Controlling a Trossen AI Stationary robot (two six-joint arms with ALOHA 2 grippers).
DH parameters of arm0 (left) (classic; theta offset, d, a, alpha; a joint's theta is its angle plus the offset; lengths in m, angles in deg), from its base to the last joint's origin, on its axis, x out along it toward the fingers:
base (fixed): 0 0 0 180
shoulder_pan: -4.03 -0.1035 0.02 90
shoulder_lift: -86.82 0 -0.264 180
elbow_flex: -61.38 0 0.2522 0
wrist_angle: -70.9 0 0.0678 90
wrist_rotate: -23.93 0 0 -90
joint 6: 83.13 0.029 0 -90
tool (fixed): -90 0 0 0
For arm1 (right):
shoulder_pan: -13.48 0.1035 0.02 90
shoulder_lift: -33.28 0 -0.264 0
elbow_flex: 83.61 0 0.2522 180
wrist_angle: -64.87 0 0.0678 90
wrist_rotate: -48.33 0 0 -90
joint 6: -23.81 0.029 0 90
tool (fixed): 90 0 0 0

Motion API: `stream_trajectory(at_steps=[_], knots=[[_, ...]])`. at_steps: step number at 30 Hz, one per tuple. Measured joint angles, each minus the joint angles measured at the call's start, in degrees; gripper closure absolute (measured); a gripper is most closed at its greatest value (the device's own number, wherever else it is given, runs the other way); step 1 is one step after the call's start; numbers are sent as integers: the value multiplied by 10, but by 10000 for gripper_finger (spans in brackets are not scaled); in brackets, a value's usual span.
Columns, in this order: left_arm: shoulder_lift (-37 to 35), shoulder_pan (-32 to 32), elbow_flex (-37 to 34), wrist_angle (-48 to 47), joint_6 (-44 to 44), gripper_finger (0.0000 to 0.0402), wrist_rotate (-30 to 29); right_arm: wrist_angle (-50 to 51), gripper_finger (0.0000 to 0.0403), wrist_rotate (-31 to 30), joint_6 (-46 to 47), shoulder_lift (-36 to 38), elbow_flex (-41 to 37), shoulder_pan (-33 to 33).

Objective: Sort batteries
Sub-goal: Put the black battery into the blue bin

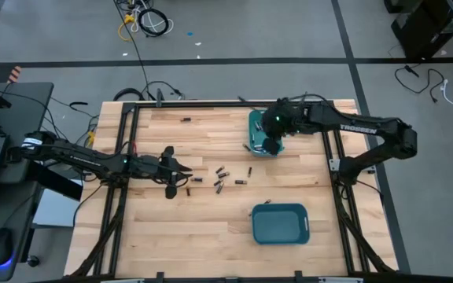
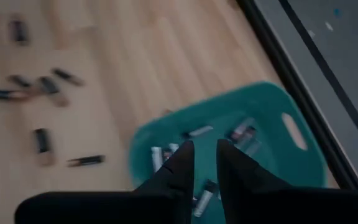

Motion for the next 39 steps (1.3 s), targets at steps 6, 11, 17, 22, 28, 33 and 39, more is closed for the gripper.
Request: stream_trajectory(at_steps=[6,11,17,22,28,33,39], knots=[[0,0,0,-6,12,310,-1,-1,348,0,0,12,0,77],[0,0,0,1,23,310,-7,-14,348,0,4,10,0,121],[14,0,0,0,18,310,4,-24,348,0,6,10,0,159],[62,0,0,4,-33,306,5,-33,348,0,6,10,0,174],[151,0,0,62,-51,288,5,-34,348,0,12,10,0,178],[211,0,0,102,-51,269,4,-34,348,0,17,10,0,178],[271,0,0,117,-49,251,0,-34,348,0,17,10,0,178]])
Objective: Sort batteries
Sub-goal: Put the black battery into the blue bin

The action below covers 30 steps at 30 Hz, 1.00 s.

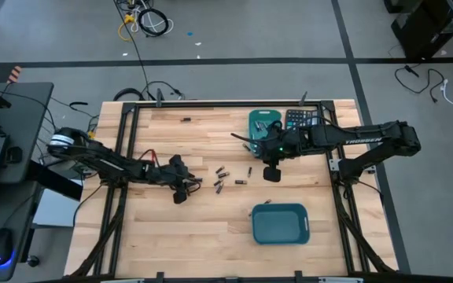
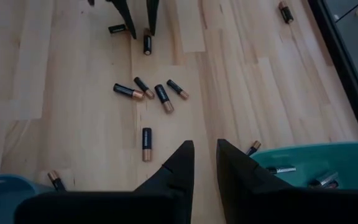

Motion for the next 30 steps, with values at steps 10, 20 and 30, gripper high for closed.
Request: stream_trajectory(at_steps=[10,20,30], knots=[[38,0,1,17,7,249,-31,0,348,0,13,0,0,2],[43,0,1,22,8,302,-26,0,348,0,14,0,0,3],[44,0,0,36,-4,371,-14,0,348,0,19,0,0,5]])
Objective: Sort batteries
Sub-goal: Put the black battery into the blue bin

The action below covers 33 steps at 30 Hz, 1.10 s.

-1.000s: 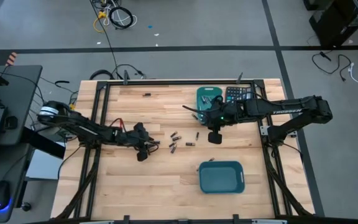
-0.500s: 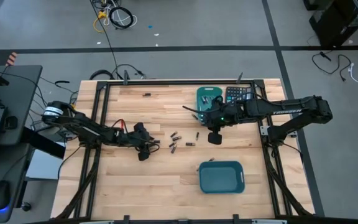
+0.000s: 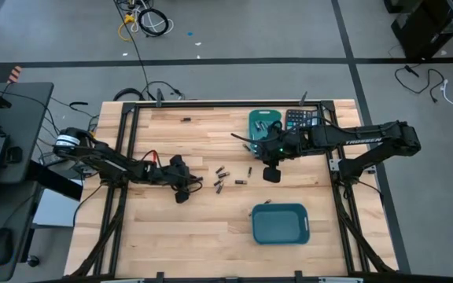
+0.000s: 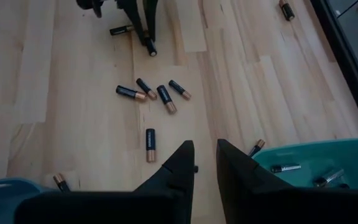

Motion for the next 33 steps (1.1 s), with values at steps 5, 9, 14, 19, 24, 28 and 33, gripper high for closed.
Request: stream_trajectory(at_steps=[5,9,14,19,24,28,33], knots=[[2,4,-2,65,33,371,21,-6,348,-1,5,0,0,19],[2,8,-2,129,58,371,21,-50,348,-36,7,0,-3,51],[1,9,5,244,115,371,20,-170,348,-59,-27,0,-44,83],[1,9,42,316,213,372,19,-363,348,-60,-80,0,-121,88],[1,9,97,317,288,372,25,-565,336,-57,-146,0,-201,89],[1,9,130,323,331,372,30,-716,318,-51,-188,-4,-255,91],[0,7,165,322,363,372,38,-813,288,-27,-216,-5,-289,91]])
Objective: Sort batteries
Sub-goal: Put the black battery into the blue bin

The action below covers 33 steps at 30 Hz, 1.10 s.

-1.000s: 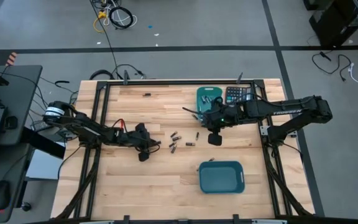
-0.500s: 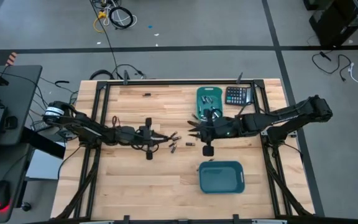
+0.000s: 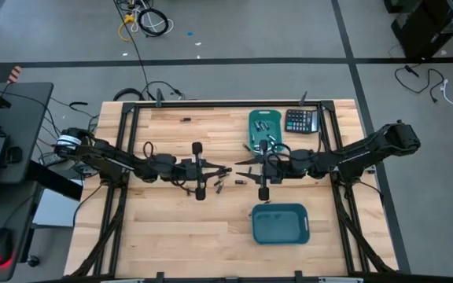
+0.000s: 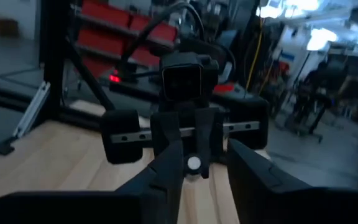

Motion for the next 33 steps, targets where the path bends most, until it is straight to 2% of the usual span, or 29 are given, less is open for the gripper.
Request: stream_trajectory(at_steps=[10,27,33], knots=[[0,-2,56,1,60,372,13,-60,251,2,-45,0,-9,4],[0,-28,97,-2,60,372,38,-149,249,30,-113,0,-8,-7],[0,-41,111,-4,60,372,86,-163,248,37,-107,0,-8,-29]])
